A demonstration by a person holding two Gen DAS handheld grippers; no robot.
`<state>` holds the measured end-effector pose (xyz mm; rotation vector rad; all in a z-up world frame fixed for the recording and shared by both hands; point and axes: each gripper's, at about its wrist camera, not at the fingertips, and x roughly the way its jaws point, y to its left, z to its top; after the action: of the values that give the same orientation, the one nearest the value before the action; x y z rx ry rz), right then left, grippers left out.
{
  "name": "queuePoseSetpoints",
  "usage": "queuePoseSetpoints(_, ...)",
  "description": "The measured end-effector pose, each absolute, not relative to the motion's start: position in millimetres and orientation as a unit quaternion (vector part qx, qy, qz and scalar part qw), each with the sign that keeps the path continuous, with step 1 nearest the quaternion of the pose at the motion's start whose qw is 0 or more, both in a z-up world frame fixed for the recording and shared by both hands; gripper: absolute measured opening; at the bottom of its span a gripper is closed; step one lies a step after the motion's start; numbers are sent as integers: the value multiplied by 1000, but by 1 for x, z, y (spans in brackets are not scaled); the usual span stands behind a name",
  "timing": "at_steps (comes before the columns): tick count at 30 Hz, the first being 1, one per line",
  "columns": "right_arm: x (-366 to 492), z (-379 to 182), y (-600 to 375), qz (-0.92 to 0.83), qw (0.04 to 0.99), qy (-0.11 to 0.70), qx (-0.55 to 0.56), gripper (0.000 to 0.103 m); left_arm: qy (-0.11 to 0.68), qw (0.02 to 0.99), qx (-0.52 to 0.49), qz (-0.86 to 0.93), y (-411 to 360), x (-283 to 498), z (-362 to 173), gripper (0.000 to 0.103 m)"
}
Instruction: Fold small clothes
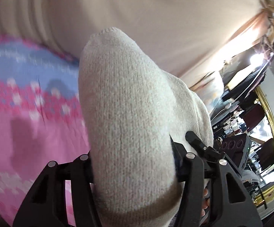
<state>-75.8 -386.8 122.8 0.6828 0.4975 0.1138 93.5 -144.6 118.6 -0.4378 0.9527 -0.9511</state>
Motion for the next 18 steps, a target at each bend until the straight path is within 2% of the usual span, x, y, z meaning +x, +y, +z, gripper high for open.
queuePoseSetpoints(5, -48, 180, -325, 121, 925, 208, 295, 40, 357, 808, -192, -427, -82, 106, 193, 53)
queuePoseSetpoints(10, -5, 200, -261, 177, 925, 204, 267, 40, 315, 840, -192, -397, -11, 115, 222, 54)
queuePoseSetpoints(15, 39, 169, -202, 196, 914, 245, 256, 42, 315, 855, -199, -360, 60, 129, 204, 57)
queuePoseSetpoints(18, 72, 108, -173, 189, 900, 294, 260, 47, 356, 850, -202, -330, 94, 157, 146, 63)
